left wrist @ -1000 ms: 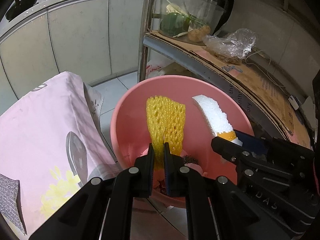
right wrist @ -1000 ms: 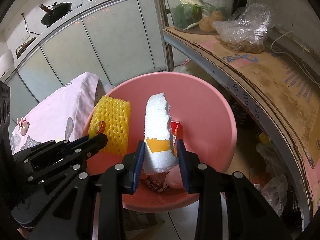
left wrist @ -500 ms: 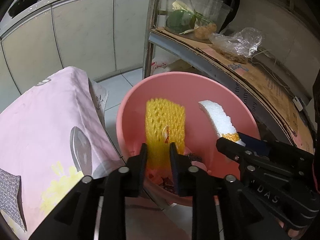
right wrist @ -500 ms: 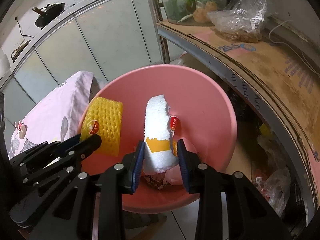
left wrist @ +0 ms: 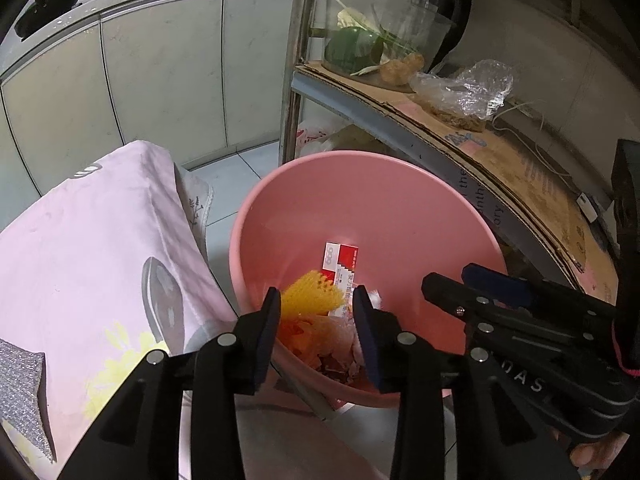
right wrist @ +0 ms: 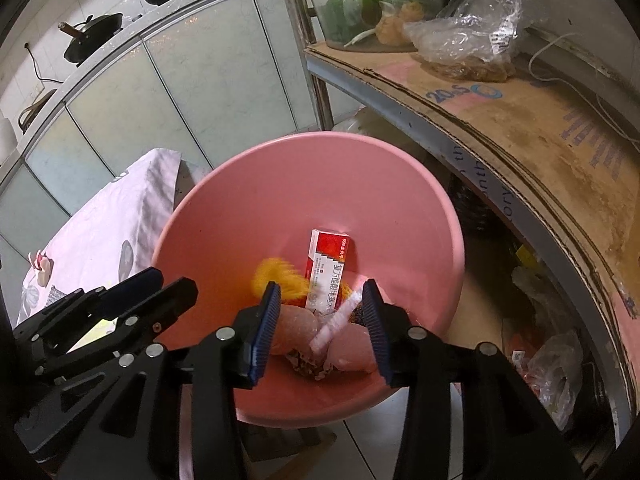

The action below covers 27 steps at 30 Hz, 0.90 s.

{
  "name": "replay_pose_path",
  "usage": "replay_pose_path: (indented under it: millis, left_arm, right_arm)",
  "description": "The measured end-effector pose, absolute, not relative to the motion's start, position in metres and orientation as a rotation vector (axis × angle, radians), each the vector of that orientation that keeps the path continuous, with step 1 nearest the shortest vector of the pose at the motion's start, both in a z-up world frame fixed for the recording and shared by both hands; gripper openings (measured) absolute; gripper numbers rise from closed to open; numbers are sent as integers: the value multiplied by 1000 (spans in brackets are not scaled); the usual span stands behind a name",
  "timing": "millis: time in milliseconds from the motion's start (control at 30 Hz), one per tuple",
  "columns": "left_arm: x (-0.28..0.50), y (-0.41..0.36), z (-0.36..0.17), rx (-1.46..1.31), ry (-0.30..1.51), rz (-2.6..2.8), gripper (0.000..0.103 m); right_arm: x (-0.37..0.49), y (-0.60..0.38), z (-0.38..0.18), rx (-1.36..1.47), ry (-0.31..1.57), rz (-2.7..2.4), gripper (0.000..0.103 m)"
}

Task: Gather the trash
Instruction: 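Open both grippers to drop the yellow net and white foam into the bucket, then move both grippers back over the pink cup and grey mesh pad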

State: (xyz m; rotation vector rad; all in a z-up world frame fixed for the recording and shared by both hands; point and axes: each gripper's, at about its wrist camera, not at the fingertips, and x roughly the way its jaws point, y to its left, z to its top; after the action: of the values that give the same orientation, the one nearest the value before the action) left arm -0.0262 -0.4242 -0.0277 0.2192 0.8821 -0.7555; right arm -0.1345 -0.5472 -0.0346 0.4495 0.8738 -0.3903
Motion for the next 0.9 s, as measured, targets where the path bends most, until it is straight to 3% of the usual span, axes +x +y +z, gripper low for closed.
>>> replay_pose_path:
  millis: [900]
  left_arm:
    - [-50,-380,16,199,799,-730,37]
  right_arm:
    - [-150,-515,-4,403,819,-354,44]
